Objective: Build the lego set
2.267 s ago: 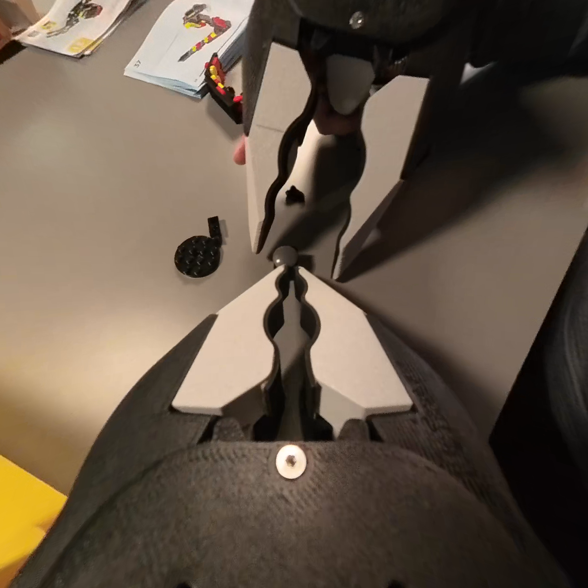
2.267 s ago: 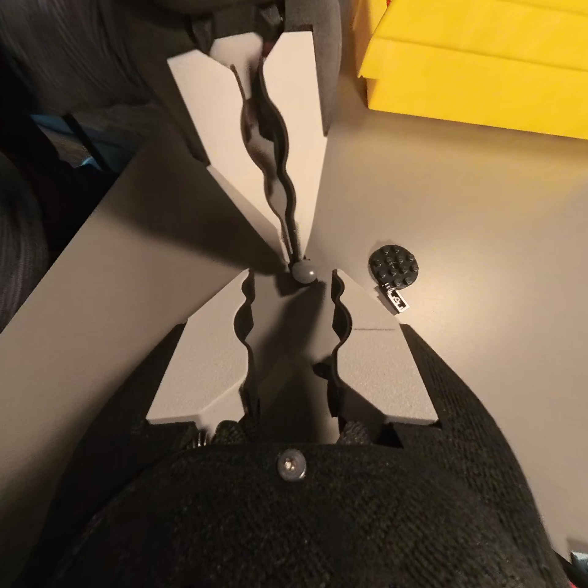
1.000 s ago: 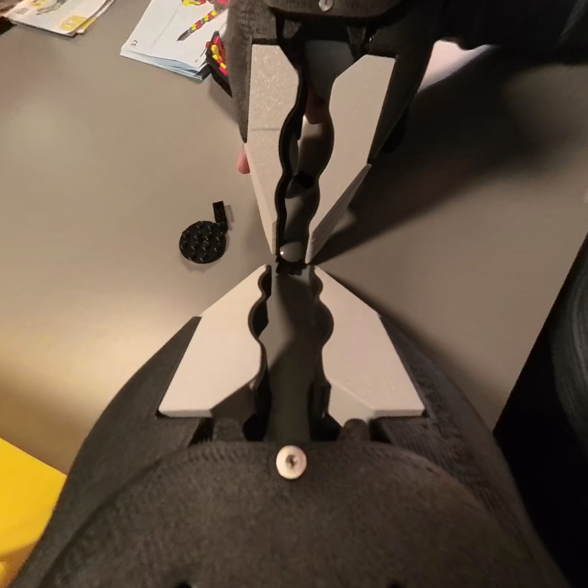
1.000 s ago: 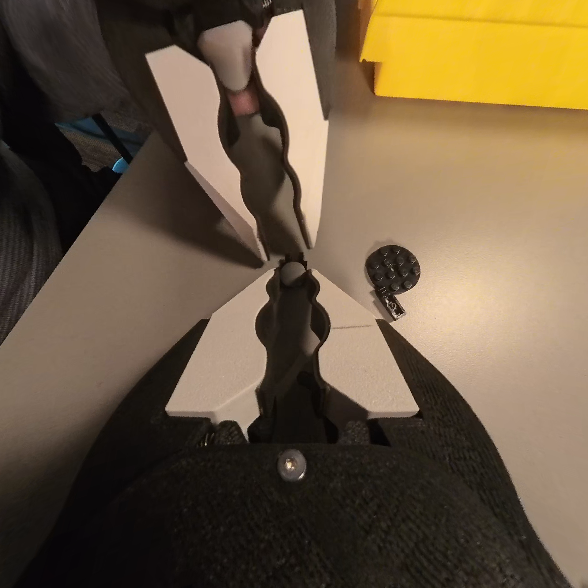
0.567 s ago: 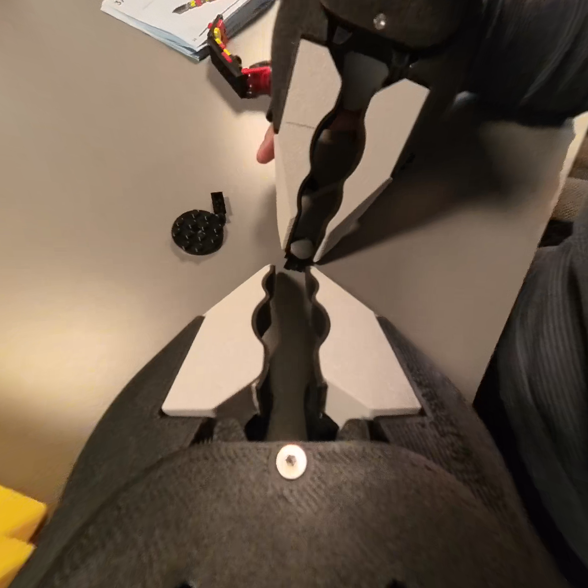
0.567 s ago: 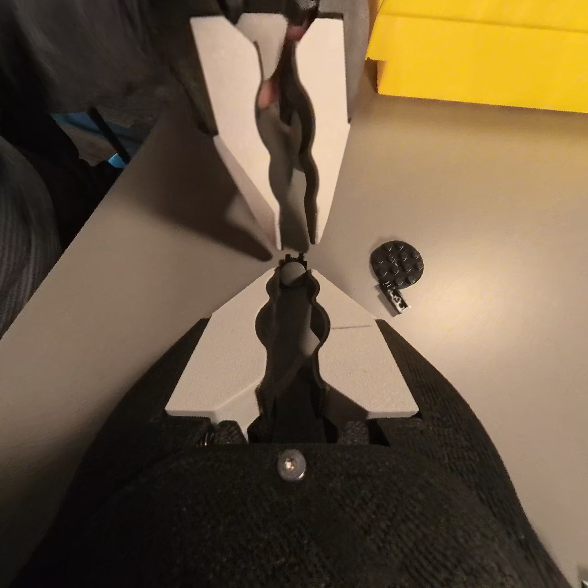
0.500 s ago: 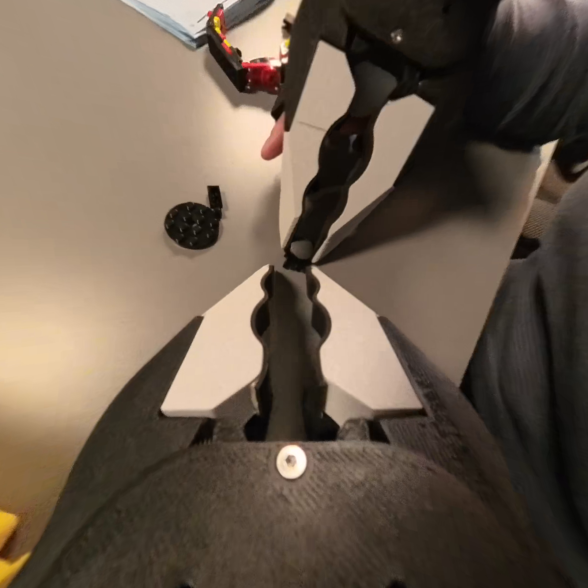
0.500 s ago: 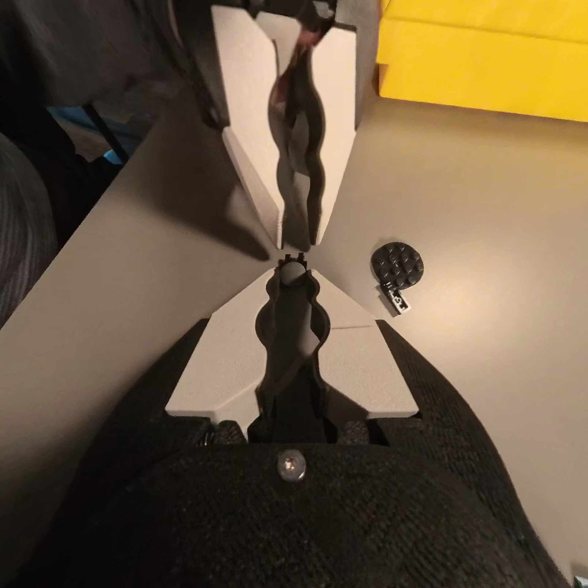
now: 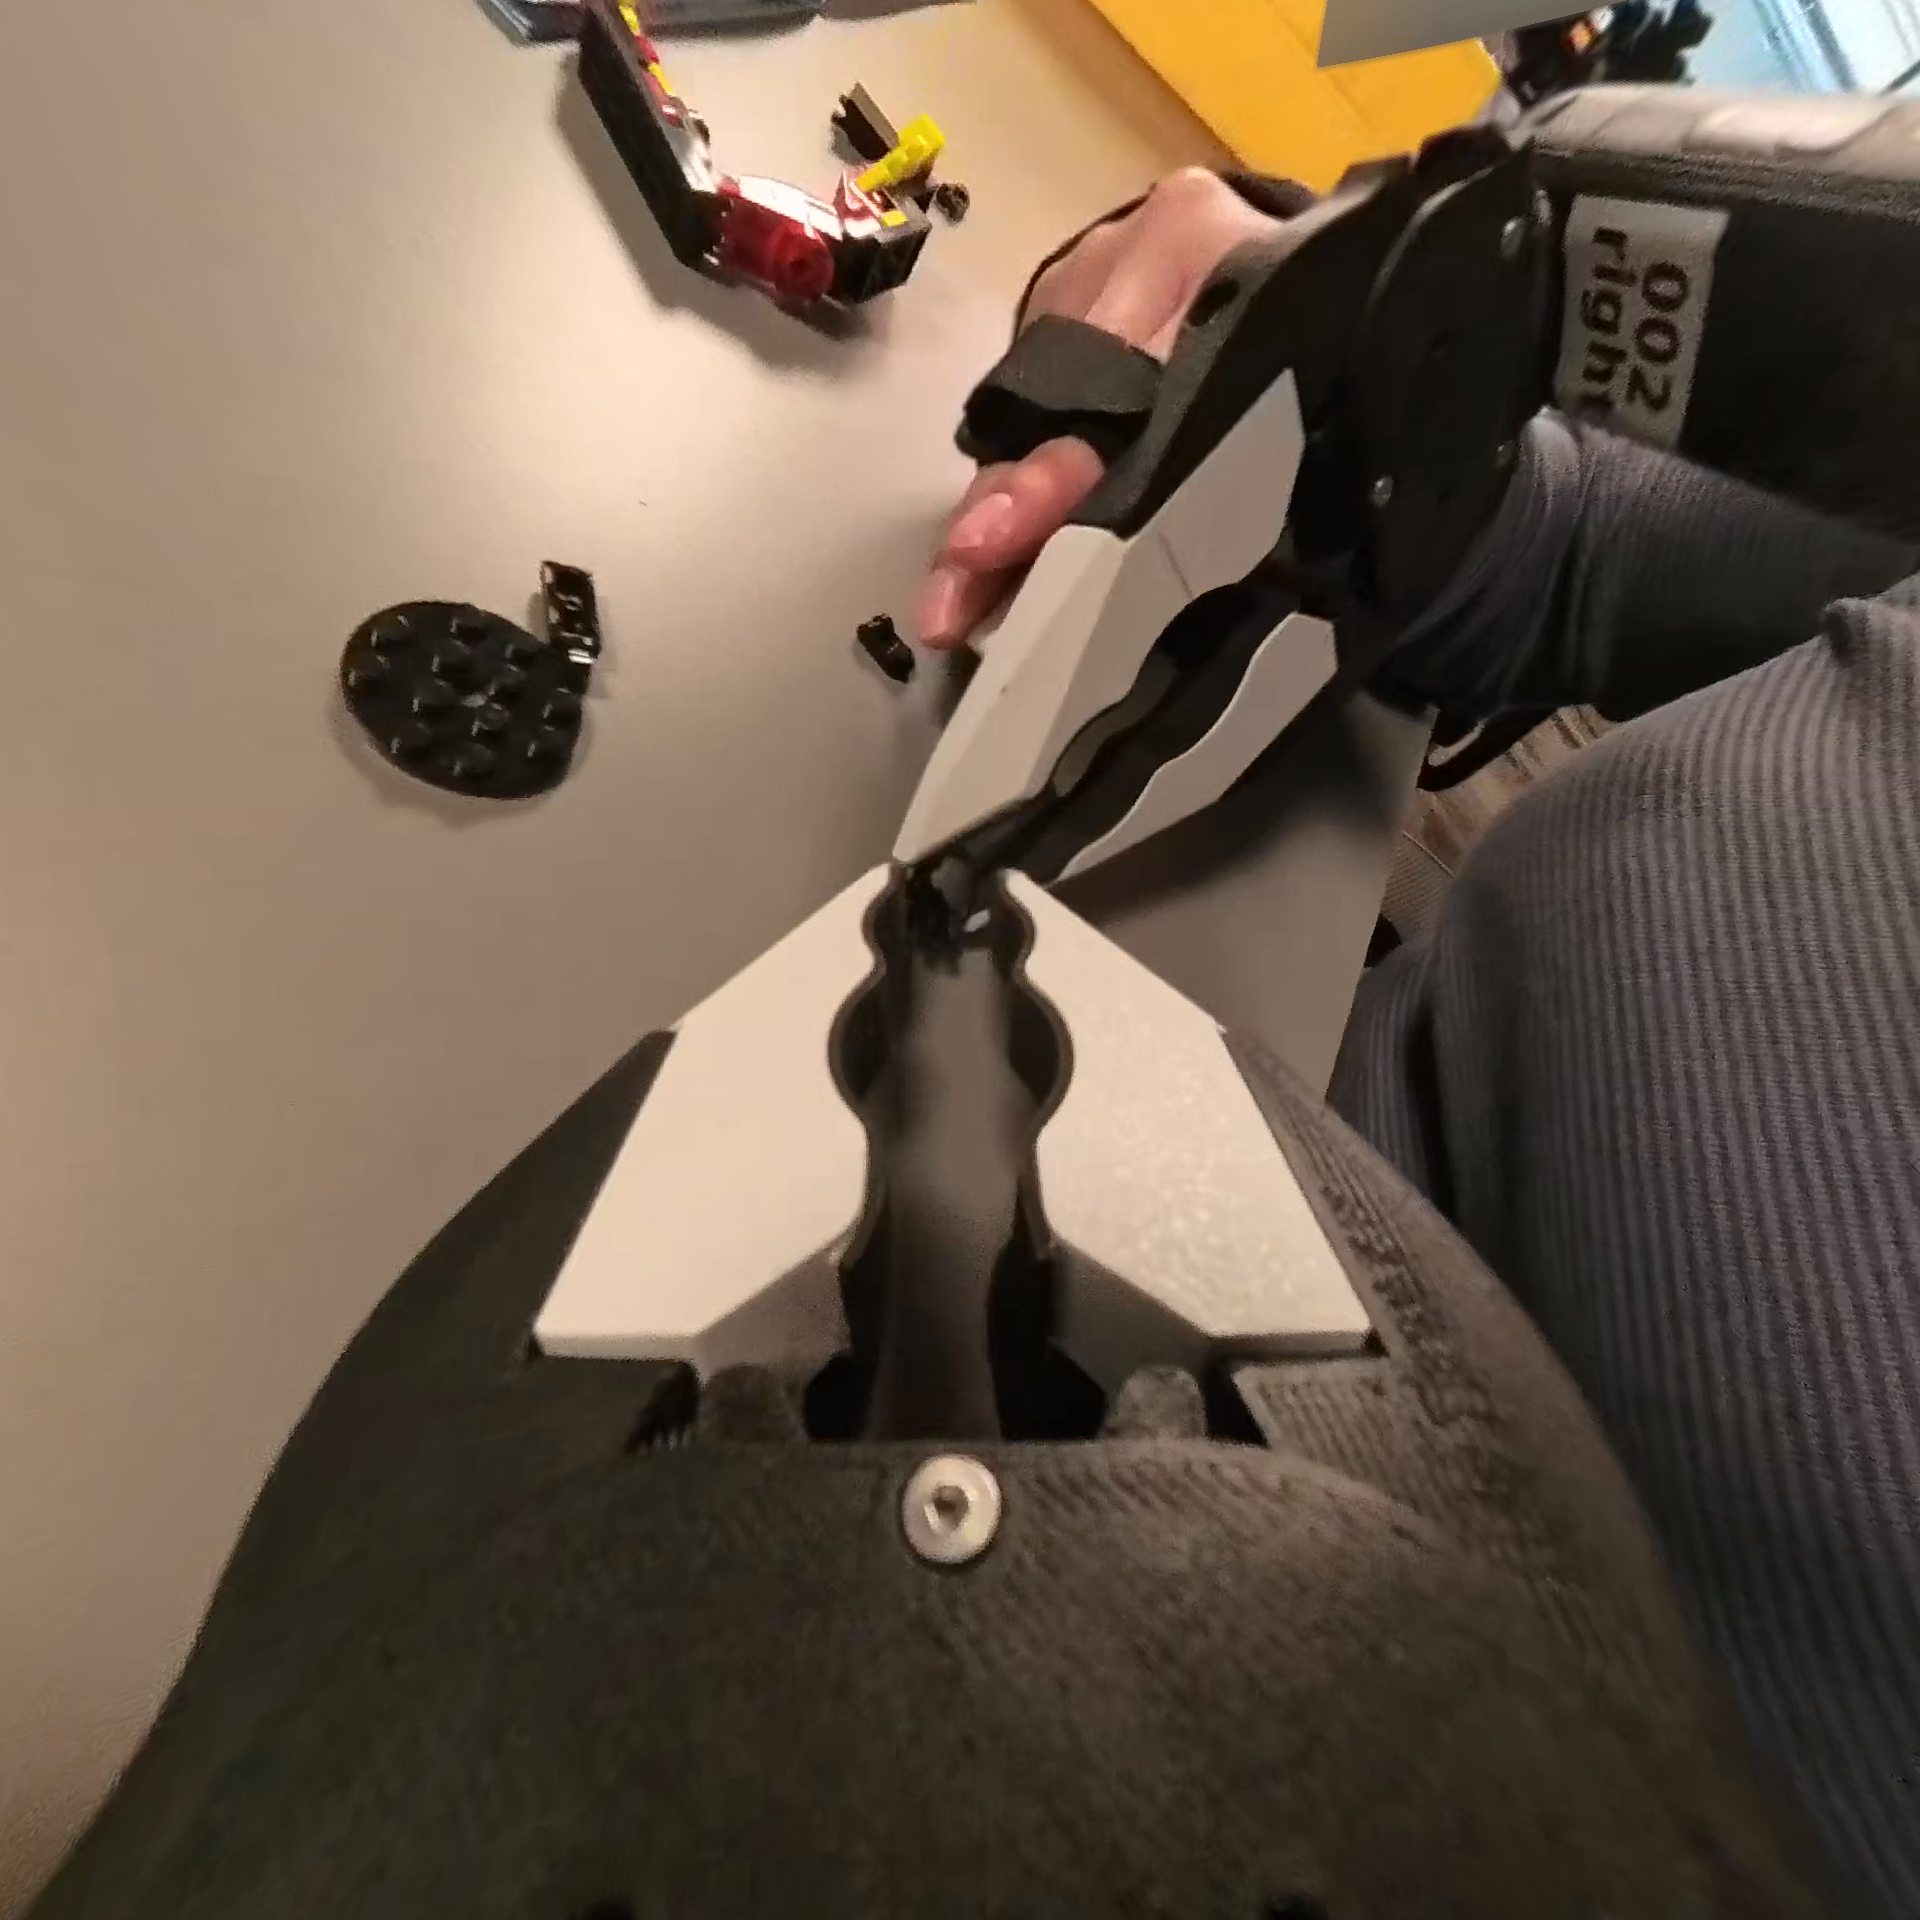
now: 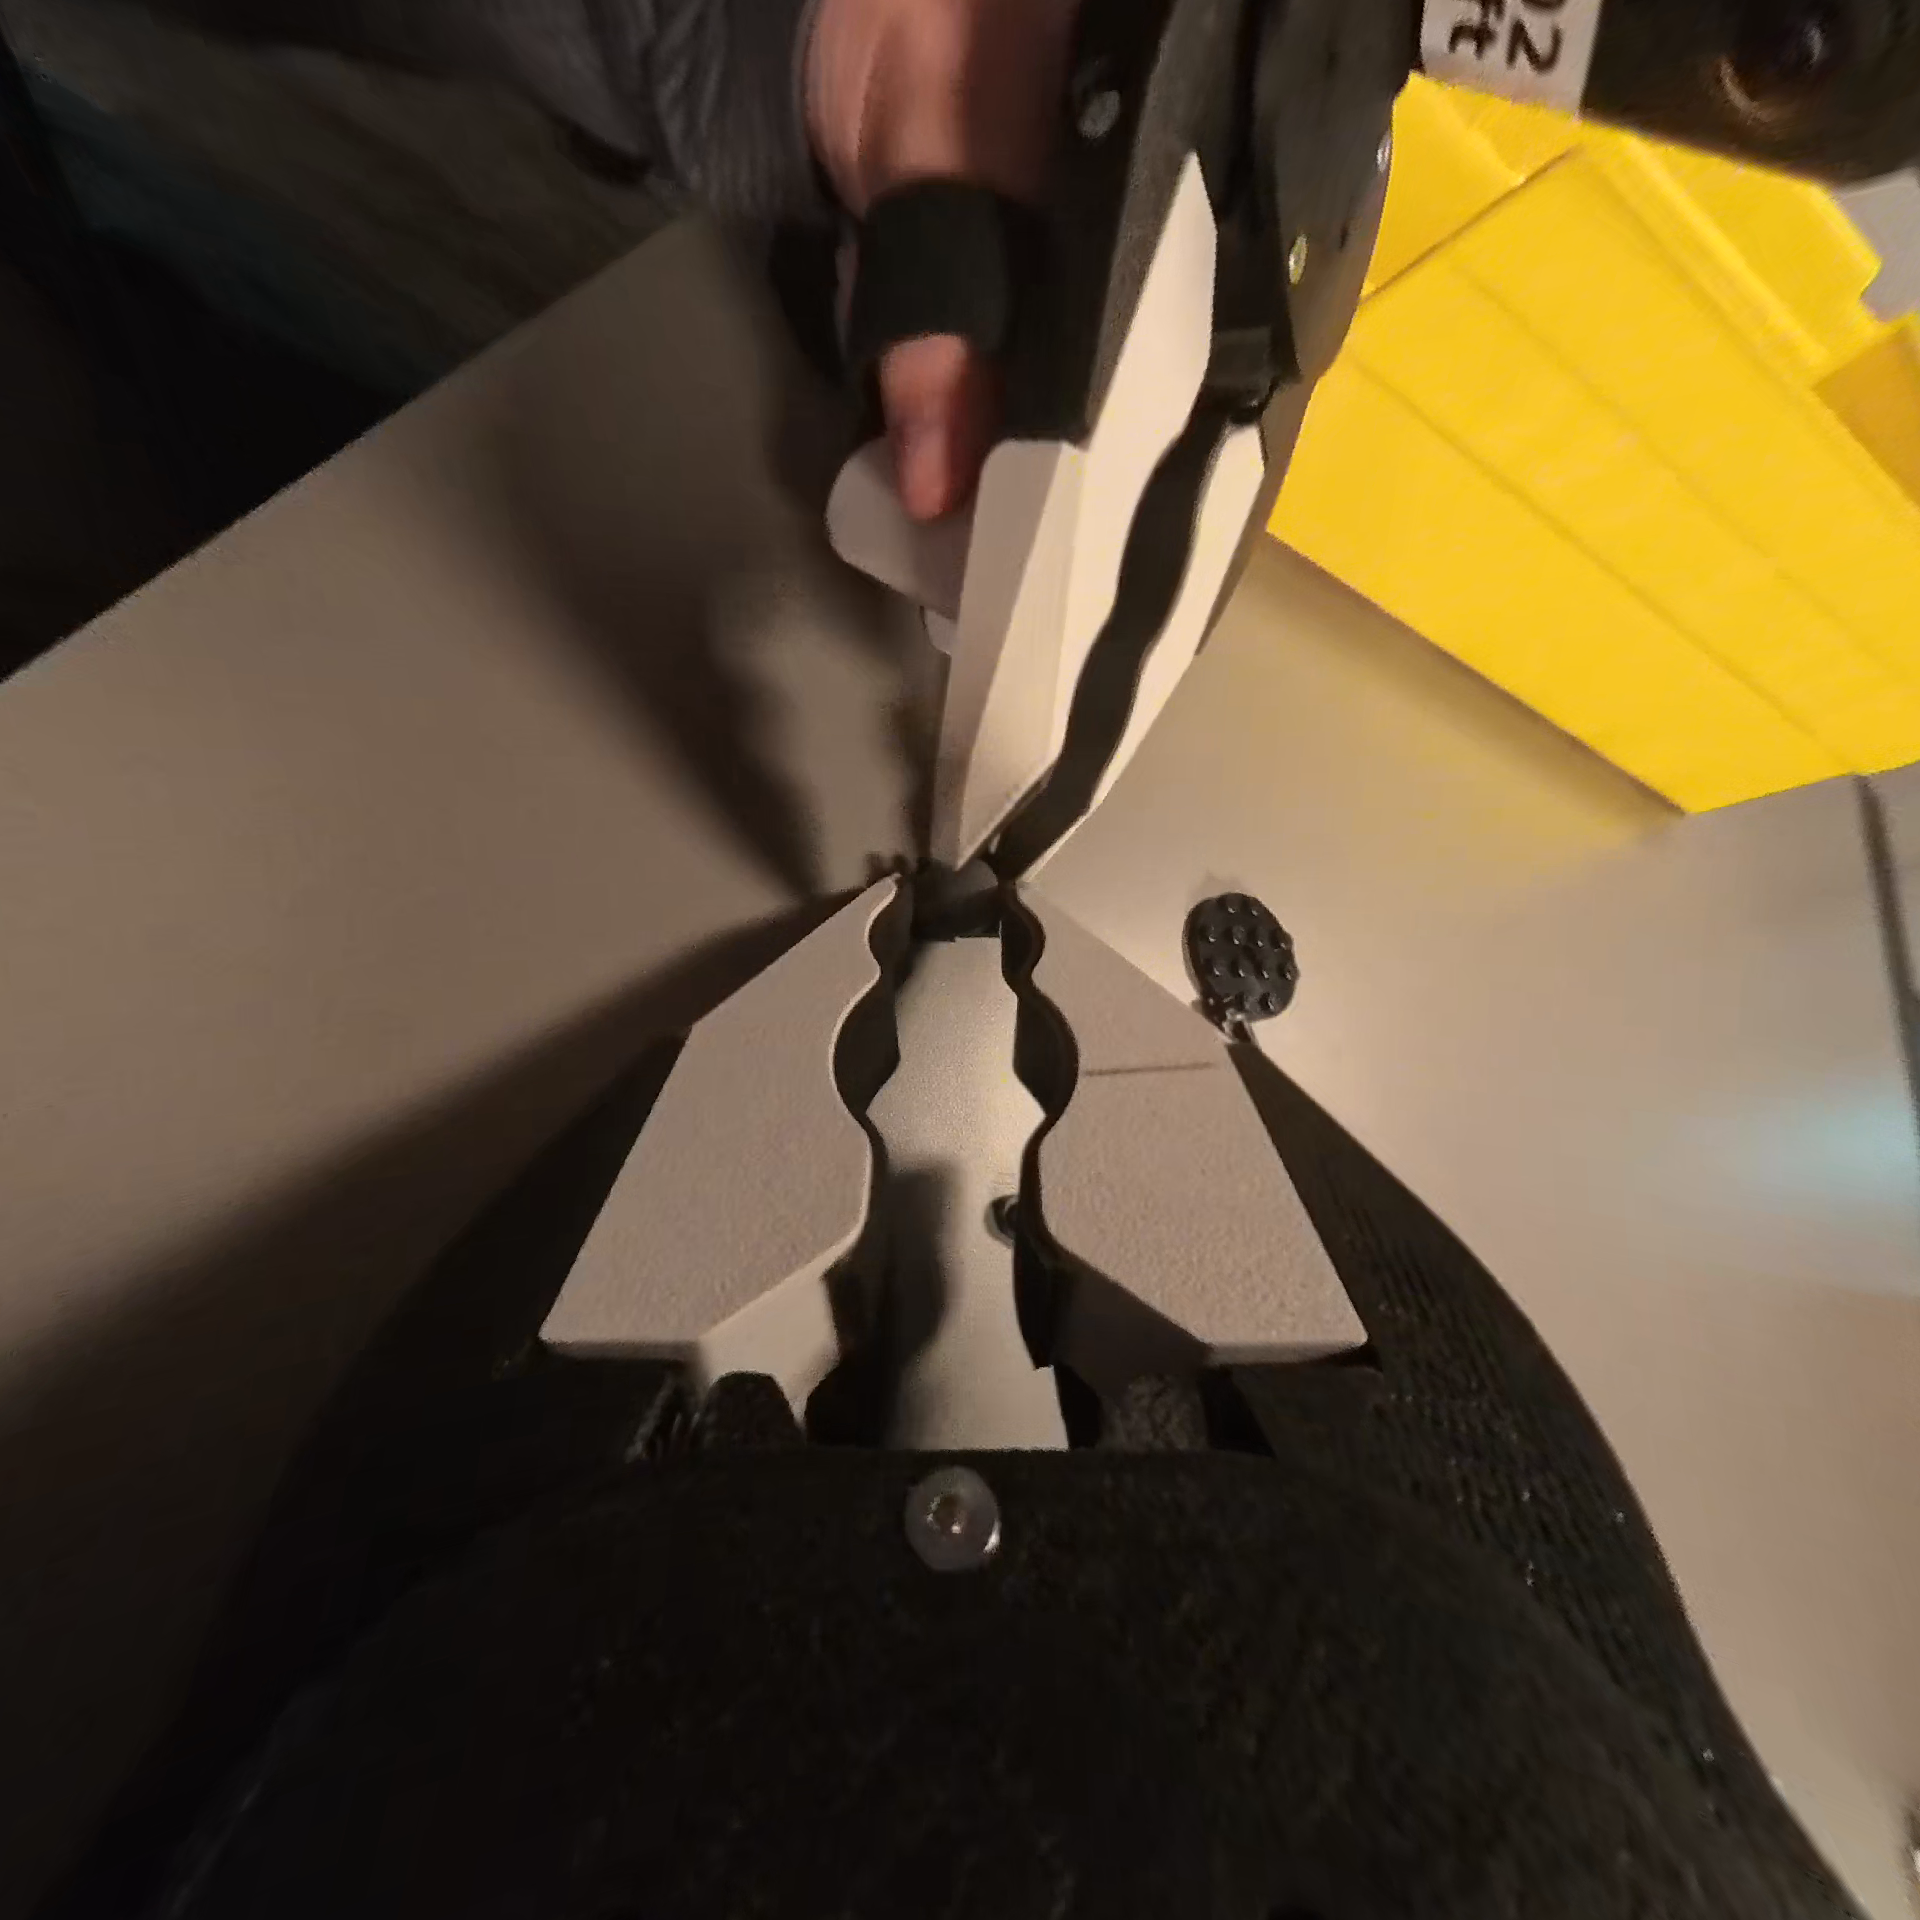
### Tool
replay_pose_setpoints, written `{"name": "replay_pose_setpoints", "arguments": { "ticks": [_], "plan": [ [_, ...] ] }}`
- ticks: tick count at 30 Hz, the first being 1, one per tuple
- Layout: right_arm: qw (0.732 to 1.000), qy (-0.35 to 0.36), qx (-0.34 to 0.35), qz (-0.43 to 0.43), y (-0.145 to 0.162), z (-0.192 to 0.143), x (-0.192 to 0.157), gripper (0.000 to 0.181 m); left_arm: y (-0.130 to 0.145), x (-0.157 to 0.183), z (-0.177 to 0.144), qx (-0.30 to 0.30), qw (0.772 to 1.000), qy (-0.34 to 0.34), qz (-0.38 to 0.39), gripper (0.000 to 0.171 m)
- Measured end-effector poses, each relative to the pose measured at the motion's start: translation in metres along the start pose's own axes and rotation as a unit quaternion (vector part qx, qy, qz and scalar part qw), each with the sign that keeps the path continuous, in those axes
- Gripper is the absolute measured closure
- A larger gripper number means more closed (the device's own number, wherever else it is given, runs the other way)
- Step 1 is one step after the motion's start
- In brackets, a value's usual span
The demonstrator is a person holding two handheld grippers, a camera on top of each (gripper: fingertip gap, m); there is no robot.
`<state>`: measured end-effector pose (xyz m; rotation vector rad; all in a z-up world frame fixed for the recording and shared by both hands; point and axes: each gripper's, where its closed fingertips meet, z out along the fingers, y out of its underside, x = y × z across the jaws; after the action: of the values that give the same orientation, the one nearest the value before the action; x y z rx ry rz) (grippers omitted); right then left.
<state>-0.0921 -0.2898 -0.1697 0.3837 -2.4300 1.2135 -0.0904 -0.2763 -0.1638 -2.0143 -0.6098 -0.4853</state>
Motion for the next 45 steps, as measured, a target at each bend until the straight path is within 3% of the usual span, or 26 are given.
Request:
{"name": "replay_pose_setpoints", "arguments": {
  "ticks": [12, 17, 21, 27, 31, 45],
  "plan": [
    [0.994, 0.055, 0.017, -0.088, -0.005, -0.004, -0.003, 0.167, 0.002, 0.004, 0.006, -0.010, 1.000, 0.004, -0.008, 0.160],
    [0.991, 0.067, 0.017, -0.112, -0.007, -0.005, -0.006, 0.165, 0.007, 0.009, 0.006, -0.011, 0.999, -0.027, 0.046, 0.161],
    [0.998, 0.040, 0.043, -0.030, -0.011, -0.014, -0.008, 0.151, 0.012, 0.011, 0.006, -0.018, 0.989, -0.079, 0.126, 0.162],
    [0.987, -0.093, 0.004, 0.129, -0.001, -0.018, -0.028, 0.162, 0.021, 0.016, 0.013, -0.050, 0.967, -0.105, 0.226, 0.163],
    [0.986, -0.106, -0.011, 0.132, 0.001, -0.015, -0.033, 0.171, 0.022, 0.017, 0.014, -0.053, 0.964, -0.107, 0.236, 0.163],
    [0.986, -0.100, 0.006, 0.135, -0.004, -0.015, -0.030, 0.174, 0.026, 0.019, 0.015, -0.060, 0.958, -0.109, 0.259, 0.163]
  ]
}}
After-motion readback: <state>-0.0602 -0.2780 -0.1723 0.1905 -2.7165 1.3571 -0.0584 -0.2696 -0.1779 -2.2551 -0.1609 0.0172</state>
